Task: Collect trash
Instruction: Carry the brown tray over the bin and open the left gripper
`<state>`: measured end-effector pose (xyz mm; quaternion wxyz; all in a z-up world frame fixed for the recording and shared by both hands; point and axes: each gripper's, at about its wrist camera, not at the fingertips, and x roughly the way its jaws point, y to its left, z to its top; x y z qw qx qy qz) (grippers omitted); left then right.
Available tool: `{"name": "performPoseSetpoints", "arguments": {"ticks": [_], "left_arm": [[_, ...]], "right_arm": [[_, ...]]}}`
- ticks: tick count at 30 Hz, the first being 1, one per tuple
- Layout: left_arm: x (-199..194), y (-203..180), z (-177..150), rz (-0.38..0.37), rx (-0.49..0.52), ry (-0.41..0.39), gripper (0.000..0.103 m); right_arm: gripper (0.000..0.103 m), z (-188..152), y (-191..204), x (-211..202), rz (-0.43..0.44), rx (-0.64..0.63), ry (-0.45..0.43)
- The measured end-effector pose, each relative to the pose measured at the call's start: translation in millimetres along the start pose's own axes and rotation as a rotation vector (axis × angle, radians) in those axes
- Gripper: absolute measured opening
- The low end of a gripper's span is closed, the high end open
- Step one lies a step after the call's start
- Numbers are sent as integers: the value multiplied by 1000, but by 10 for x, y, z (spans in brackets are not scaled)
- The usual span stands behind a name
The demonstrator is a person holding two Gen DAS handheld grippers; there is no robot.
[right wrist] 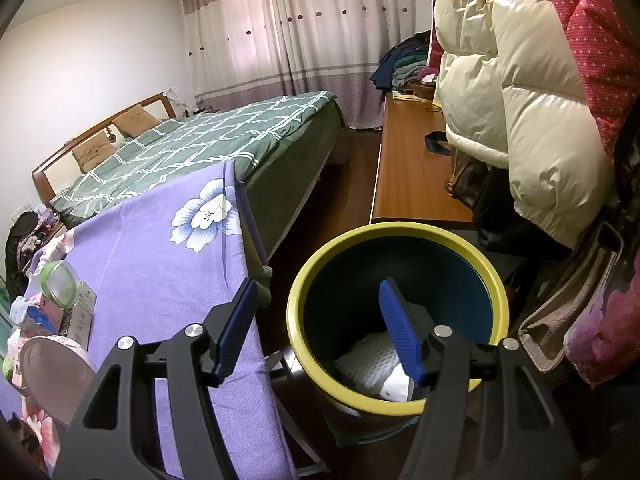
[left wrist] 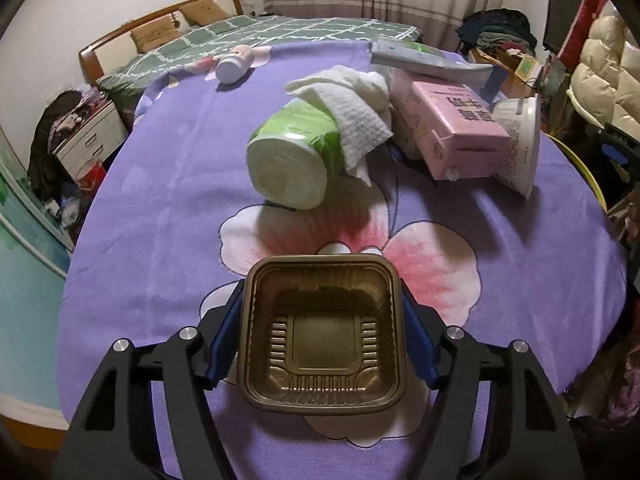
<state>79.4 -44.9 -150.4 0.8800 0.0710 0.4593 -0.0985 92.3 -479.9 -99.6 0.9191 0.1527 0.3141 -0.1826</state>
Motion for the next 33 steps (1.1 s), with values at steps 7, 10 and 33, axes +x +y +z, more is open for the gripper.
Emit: {"name": "performPoseSetpoints", "arguments": {"ticks": [7,10,33], "left_arm": [[-211,-261,208,-55,74,-66,68],[-314,-483,393,-91,113,-107,68],[169,-3405,1954,-473,364,-118,69]], "right_arm": [[60,-7,-138,-81,-22,5,-16],[60,-42,-255,-105,-48,5,-17],[67,-199,-1150,-168,-141,41,-7]]}}
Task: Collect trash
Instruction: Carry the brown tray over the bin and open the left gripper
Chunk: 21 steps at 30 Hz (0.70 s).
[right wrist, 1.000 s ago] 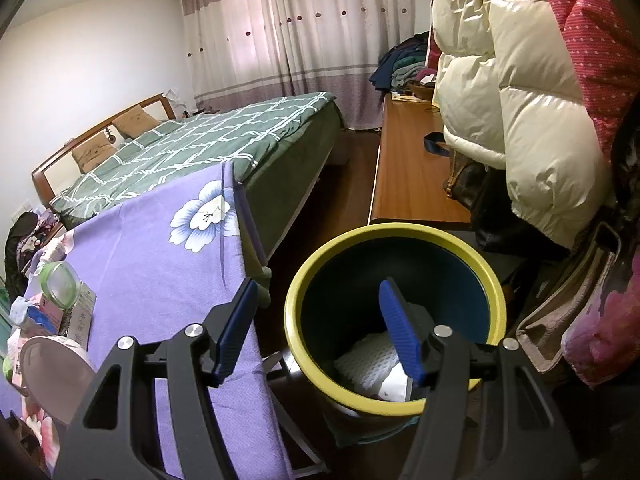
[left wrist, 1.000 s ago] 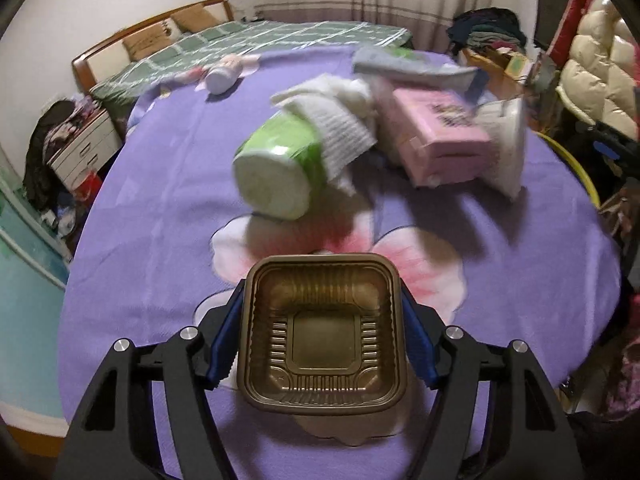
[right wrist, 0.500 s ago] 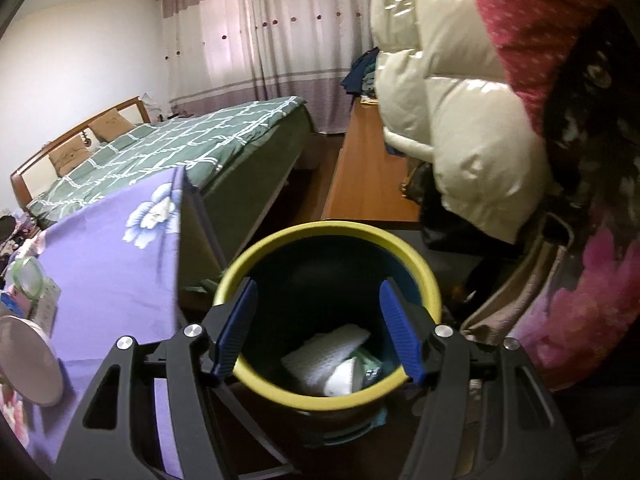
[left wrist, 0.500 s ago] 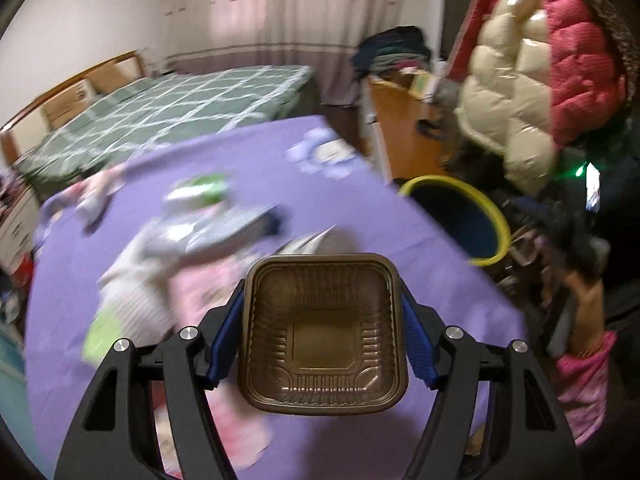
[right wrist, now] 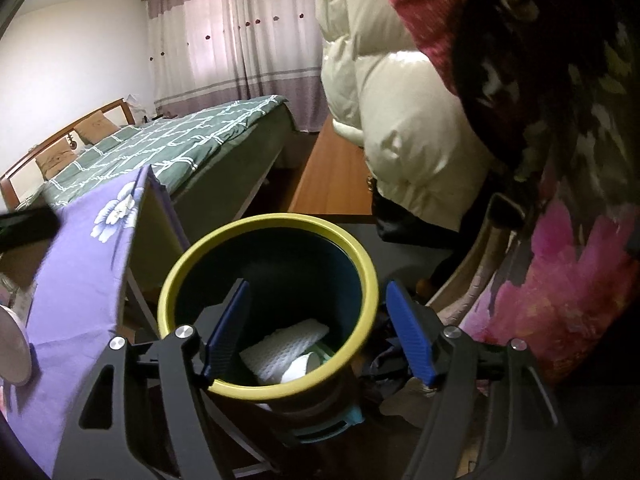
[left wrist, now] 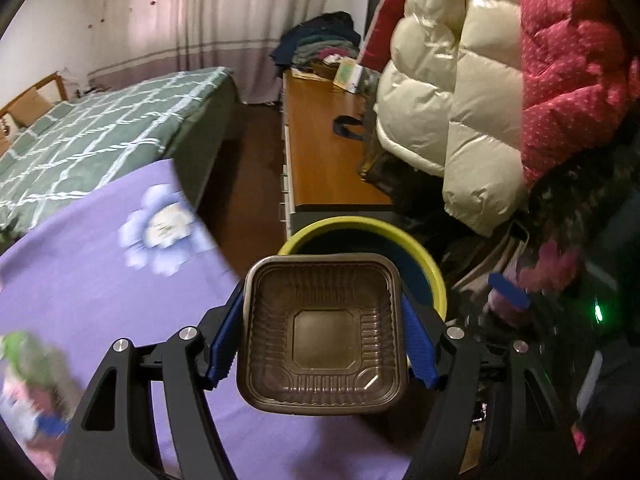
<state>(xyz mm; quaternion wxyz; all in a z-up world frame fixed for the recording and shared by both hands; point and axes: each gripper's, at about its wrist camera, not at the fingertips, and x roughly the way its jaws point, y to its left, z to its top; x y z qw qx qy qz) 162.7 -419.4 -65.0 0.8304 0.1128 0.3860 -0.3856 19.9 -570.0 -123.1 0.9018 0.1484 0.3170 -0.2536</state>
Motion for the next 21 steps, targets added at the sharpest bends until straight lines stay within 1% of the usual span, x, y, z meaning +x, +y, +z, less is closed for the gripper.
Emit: {"name": "performPoseSetpoints", "arguments": {"ticks": [4,9,10,11,13,16,18,21], "left_arm": [[455,-213,182,0,19,44,69],[835,-348,263,15,32,90,70],[894,-358,275,16,30,95,74],[946,-354,291,18,21,97,82],[948,-315,295,29,1,94,87],[849,-245,299,25,-24,82,88],[664,-192,282,38,-35,49,89],[289,-103,193,58,-47,-12,93]], "right_arm": [[67,-28,-89,32,-1,5,13],[67,-110,-121,57,1,6,32],[67,-116,-117,64,-1,7,35],[67,-122,-119,75,-2,8,38],[67,-122,-118,82,-3,10,41],[67,-108,-105,76,-4,12,42],[67,-97,-88,75,-2,11,43],[67,-99,-39,81,5,4,44]]}}
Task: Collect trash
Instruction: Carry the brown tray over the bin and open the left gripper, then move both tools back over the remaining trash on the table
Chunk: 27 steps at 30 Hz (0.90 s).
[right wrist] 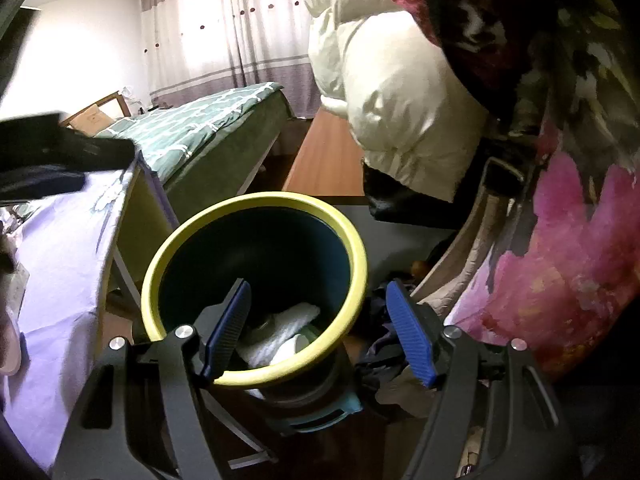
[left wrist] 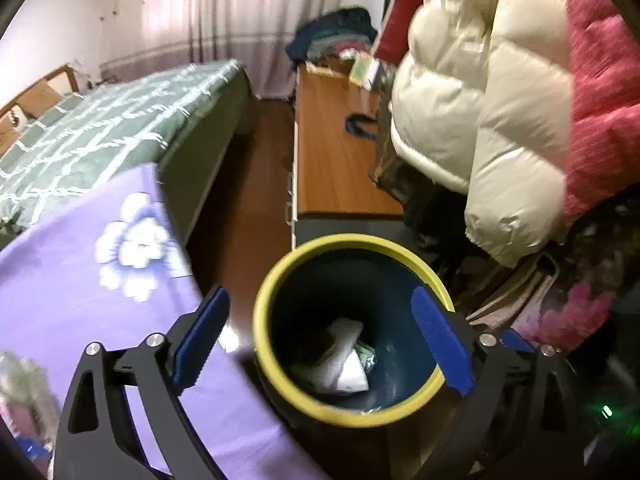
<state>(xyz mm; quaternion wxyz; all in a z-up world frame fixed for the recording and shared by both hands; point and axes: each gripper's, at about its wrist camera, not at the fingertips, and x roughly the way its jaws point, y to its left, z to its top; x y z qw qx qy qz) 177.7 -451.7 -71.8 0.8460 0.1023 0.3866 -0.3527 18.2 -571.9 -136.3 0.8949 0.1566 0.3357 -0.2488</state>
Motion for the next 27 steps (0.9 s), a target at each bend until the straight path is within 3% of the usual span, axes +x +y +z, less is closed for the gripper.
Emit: {"name": "performPoseSetpoints", "arguments": {"ticks": [7,16,24,27], "left_arm": [[-818,393,-290,16,-71,-86,97],[-1773,1078,-778,162,-147,-195,98],[-2639,1993,-1437,448,-284,-267,98],[-2879,2306,-1678,516,-345,-279,98]], "right_arm": [[67,-8,208,-79,26,-28,-11],[69,-9,659,-215,100,-96,-17],[69,10,1467,-426,227,-225,-42],[69,27,1810,-540,293,-267,-56]]}}
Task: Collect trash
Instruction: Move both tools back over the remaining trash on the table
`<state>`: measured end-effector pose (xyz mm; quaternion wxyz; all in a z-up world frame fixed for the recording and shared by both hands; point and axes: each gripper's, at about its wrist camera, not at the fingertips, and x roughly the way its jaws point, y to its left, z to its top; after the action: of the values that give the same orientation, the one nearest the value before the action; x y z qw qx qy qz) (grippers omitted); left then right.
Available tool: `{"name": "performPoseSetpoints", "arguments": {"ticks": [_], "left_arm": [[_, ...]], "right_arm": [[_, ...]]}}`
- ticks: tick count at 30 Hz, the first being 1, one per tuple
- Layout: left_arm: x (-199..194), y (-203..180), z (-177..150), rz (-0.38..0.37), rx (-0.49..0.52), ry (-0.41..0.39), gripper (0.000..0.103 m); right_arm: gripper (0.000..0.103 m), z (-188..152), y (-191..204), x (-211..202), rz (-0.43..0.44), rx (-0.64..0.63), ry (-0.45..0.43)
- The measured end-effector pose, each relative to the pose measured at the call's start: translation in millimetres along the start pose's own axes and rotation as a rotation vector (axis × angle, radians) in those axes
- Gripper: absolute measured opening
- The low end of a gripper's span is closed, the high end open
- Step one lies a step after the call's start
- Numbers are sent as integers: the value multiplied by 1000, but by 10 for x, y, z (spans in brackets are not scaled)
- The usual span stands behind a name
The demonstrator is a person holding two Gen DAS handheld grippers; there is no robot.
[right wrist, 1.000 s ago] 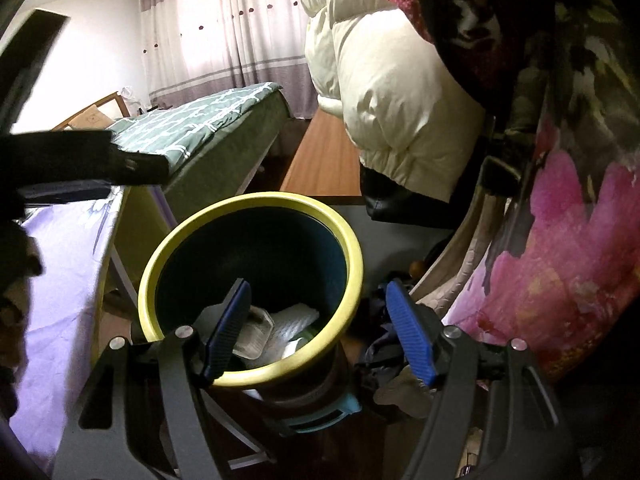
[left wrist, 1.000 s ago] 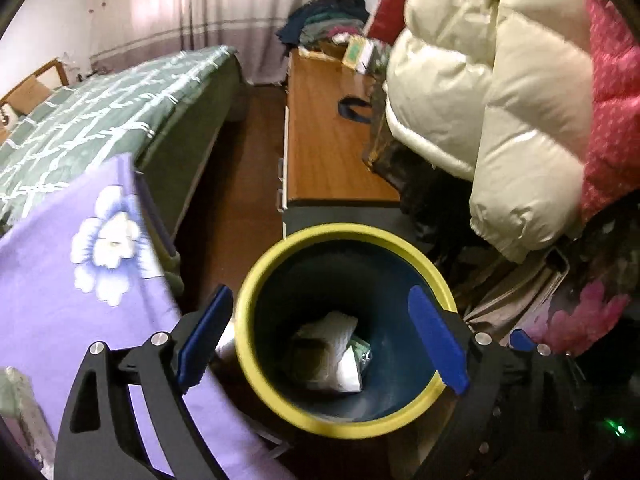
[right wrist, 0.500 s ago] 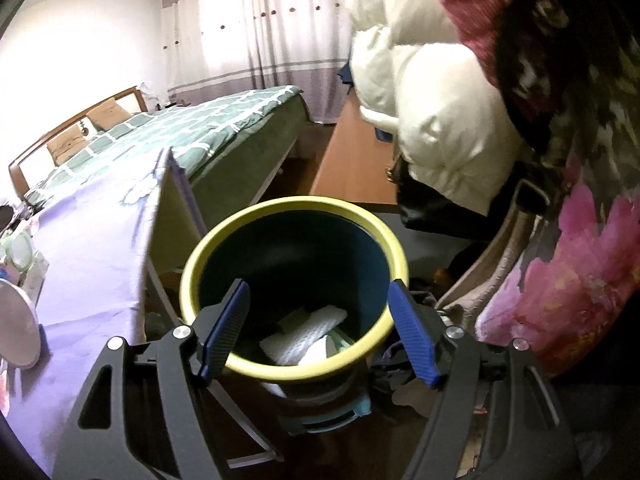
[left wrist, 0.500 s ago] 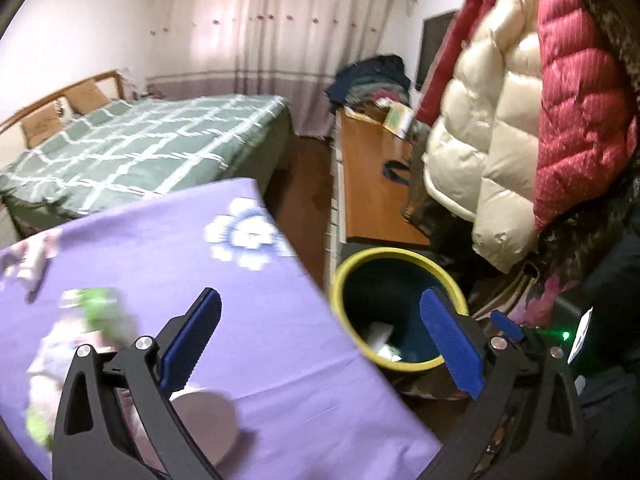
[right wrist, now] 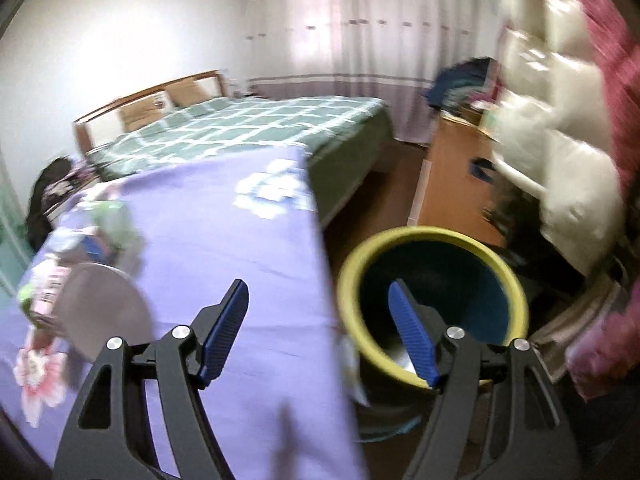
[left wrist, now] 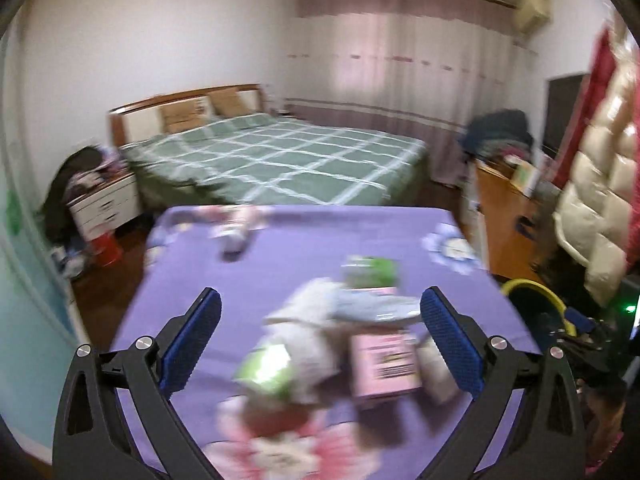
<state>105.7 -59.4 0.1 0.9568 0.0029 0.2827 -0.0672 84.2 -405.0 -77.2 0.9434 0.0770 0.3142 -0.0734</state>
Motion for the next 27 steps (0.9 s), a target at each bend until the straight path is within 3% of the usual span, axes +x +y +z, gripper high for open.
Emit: {"name": "performPoseSetpoints", "arguments": {"ticks": [5,11,14,22,27], "left_arm": [[-94,619,-96,65,-72,-14,98],[-125,915,-216,77,-113,-16,98],[-111,955,-259,77,-125,-9,98],[-85,1003,-312,76,-142,-1,98],[5,969,-320,62,-137,14,98]], "right_arm": [[69,202,611,-35,129,-72,-31],[69,344,1382,-22,270,-200,-30],[69,348,1687,103,291,-262,1],[71,314,1919,383,263,-365,54],[71,317,1842,430,333,-355,95]]}}
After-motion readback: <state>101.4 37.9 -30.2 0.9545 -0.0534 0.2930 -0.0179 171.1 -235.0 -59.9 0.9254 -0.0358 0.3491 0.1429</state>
